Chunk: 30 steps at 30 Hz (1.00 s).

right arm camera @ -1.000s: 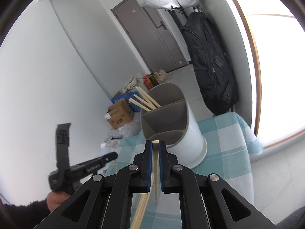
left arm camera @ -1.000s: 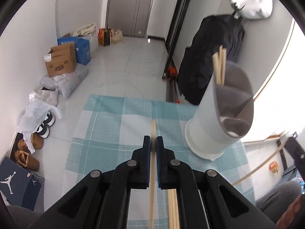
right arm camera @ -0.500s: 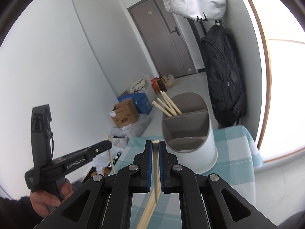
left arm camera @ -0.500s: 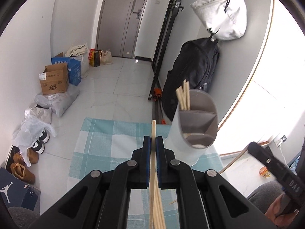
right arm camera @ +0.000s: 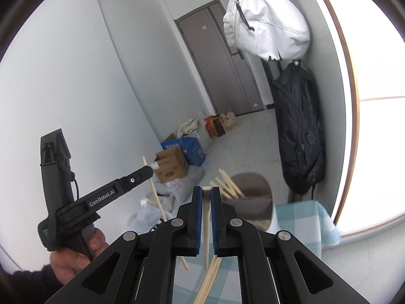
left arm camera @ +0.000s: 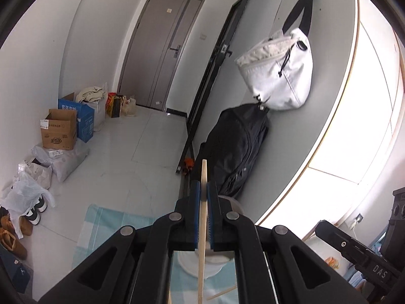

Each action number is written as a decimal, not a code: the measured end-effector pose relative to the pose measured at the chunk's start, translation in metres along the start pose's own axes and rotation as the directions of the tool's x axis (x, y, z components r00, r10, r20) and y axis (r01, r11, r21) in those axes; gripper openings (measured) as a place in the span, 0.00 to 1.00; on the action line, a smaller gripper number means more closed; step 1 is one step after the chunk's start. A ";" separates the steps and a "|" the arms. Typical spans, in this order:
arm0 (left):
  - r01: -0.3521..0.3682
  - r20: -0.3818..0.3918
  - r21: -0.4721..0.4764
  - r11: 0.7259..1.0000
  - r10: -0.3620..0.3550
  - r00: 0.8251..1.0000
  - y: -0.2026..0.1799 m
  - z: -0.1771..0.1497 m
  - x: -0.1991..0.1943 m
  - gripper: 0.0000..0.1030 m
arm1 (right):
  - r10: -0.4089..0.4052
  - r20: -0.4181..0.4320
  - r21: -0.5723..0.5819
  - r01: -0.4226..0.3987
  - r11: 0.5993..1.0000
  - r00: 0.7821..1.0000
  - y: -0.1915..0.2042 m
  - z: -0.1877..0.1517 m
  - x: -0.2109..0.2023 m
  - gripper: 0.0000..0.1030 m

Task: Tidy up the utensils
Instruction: 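Lift both held chopsticks and carry them over the white holder, then open both tools to drop the chopsticks into the holder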

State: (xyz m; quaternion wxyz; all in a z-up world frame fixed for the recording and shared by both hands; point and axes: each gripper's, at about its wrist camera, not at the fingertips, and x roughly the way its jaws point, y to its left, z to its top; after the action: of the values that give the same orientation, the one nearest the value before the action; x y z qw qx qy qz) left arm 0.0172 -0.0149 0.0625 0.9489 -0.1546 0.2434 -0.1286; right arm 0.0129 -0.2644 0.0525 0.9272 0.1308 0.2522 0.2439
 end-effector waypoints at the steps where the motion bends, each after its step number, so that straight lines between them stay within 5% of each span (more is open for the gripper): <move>1: 0.009 0.005 -0.010 1.000 -0.009 1.000 -0.002 0.004 0.003 0.02 | -0.001 0.001 0.001 0.001 1.000 1.000 -0.001 0.009 0.000 0.06; 16: 0.033 0.111 -0.049 0.998 -0.027 0.993 -0.017 0.048 0.055 0.02 | -0.068 0.026 -0.083 0.070 0.994 0.997 -0.017 0.100 0.034 0.06; 30: 0.016 0.087 -0.077 0.997 -0.009 0.996 0.006 0.021 0.109 0.02 | -0.110 -0.062 -0.171 0.098 0.980 0.992 -0.034 0.109 0.104 0.06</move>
State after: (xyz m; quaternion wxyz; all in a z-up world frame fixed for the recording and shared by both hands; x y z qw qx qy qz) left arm 0.1217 -0.0394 0.0318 0.9510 -0.1984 0.2057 -0.1180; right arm 0.1624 -0.2527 0.0891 0.9369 0.0304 0.2699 0.2200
